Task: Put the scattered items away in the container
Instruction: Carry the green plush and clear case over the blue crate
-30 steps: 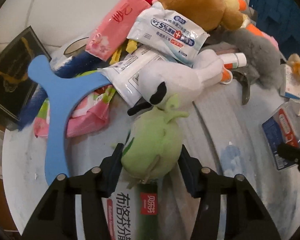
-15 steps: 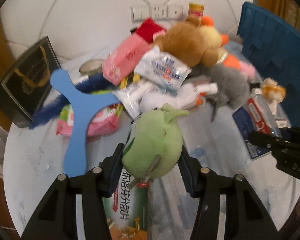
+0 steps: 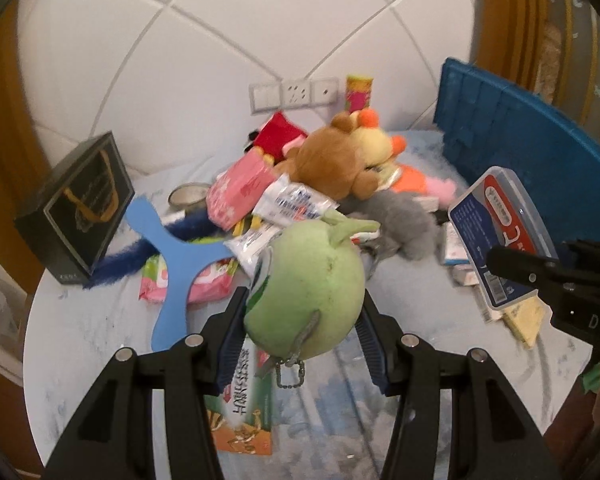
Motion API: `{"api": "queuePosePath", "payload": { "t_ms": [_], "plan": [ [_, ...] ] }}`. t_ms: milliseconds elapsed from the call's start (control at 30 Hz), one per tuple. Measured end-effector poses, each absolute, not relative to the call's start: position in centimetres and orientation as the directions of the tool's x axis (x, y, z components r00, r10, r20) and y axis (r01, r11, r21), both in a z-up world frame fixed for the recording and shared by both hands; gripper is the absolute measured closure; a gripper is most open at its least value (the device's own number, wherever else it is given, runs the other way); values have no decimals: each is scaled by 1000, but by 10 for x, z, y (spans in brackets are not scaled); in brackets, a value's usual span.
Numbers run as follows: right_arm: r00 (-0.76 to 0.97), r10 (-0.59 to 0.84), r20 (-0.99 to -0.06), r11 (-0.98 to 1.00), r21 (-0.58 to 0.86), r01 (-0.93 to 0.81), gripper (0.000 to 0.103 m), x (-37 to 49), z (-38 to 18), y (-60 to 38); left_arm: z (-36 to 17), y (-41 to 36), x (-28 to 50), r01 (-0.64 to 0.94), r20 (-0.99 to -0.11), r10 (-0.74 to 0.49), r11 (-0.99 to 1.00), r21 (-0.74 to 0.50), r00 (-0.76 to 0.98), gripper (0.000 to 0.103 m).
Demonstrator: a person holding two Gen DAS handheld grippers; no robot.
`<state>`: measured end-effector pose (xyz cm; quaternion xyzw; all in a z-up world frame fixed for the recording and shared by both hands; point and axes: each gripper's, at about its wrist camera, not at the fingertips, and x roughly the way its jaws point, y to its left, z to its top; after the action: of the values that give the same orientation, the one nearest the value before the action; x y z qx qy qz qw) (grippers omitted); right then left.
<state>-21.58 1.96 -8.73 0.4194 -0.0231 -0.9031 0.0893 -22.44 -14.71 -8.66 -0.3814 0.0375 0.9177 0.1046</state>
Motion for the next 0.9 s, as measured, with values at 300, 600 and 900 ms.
{"api": "queuePosePath", "payload": {
  "t_ms": [300, 600, 900],
  "plan": [
    [-717, -134, -684, -991, 71, 117, 71, -195, -35, 78, -46, -80, -218, -269, -645, 209, -963, -5, -735, 52],
    [-820, -113, -561, -993, 31, 116, 71, -191, 26, 214, 14, 54, -226, -283, -550, 238, -959, -3, -800, 52],
    [-852, -60, -519, -998, 29, 53, 71, -185, 65, 374, 74, 233, -233, -379, -499, 329, -925, 0, -802, 52]
  ]
}}
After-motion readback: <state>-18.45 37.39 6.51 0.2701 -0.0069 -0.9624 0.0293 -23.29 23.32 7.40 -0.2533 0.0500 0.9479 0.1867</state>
